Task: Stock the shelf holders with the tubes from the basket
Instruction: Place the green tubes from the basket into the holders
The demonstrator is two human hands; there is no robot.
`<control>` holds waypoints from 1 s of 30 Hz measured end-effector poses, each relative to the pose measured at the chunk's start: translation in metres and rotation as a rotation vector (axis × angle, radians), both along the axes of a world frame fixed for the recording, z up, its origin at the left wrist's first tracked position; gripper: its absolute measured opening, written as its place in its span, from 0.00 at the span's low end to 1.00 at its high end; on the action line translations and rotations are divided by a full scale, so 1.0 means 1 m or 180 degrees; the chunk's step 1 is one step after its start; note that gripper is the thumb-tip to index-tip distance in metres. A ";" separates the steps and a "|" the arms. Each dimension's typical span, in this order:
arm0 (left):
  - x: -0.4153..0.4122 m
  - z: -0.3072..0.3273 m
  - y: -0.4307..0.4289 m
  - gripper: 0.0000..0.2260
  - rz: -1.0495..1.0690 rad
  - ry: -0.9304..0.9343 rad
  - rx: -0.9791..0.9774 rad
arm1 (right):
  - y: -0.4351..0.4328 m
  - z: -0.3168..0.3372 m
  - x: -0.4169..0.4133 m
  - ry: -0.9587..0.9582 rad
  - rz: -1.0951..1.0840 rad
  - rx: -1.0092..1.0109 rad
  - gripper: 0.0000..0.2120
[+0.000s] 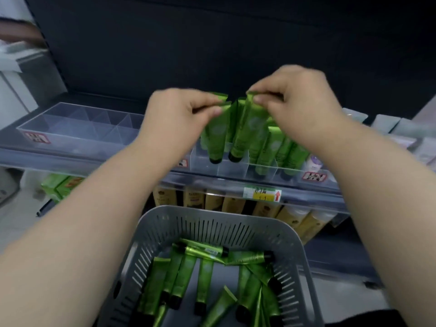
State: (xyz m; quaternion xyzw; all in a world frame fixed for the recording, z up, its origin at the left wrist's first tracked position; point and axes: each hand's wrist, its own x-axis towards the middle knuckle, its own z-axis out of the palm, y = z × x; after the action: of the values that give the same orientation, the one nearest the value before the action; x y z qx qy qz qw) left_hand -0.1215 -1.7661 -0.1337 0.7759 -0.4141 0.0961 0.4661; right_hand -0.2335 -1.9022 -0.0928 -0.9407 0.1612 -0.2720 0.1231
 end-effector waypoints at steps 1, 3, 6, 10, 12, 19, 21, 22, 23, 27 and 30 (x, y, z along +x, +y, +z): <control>0.004 0.007 -0.004 0.09 0.0007 -0.0057 -0.0033 | -0.004 0.004 0.005 0.0008 -0.0023 -0.0061 0.11; 0.011 0.017 -0.010 0.09 0.0005 -0.0139 -0.0019 | -0.012 0.007 0.016 0.0111 -0.0026 -0.0283 0.11; 0.020 0.022 -0.016 0.09 -0.0019 -0.0194 0.0041 | -0.028 -0.004 0.035 0.0505 -0.0050 -0.0643 0.10; 0.026 0.014 -0.019 0.09 -0.0057 -0.0207 0.0070 | -0.042 -0.034 0.047 0.1044 -0.0250 -0.0870 0.12; 0.028 0.009 -0.022 0.09 -0.0104 -0.0126 0.0040 | -0.044 -0.047 0.048 0.1198 -0.0222 -0.0944 0.15; 0.027 -0.004 -0.036 0.08 -0.0367 -0.0083 0.0001 | -0.059 -0.045 0.053 0.1195 -0.0359 -0.1040 0.19; 0.027 -0.006 -0.043 0.09 -0.0436 -0.0099 0.0029 | -0.060 -0.043 0.055 0.1238 -0.0364 -0.1079 0.17; 0.028 -0.008 -0.047 0.09 -0.0499 -0.0169 0.0124 | -0.060 -0.043 0.056 0.1277 -0.0359 -0.1108 0.15; 0.029 -0.011 -0.051 0.09 -0.0574 -0.0285 0.0330 | -0.059 -0.043 0.057 0.1308 -0.0354 -0.1116 0.13; 0.035 -0.029 -0.062 0.11 -0.0698 -0.0504 0.1125 | -0.061 -0.046 0.058 0.1192 -0.0286 -0.0905 0.16; 0.041 -0.035 -0.061 0.13 -0.0506 -0.0513 0.1009 | -0.064 -0.052 0.054 0.0955 -0.0202 -0.0885 0.20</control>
State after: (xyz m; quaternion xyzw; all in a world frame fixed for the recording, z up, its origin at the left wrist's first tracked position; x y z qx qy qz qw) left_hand -0.0809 -1.8269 -0.1688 0.7942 -0.5200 0.0543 0.3095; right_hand -0.1800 -1.9662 -0.1444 -0.9731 0.1682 -0.1521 -0.0420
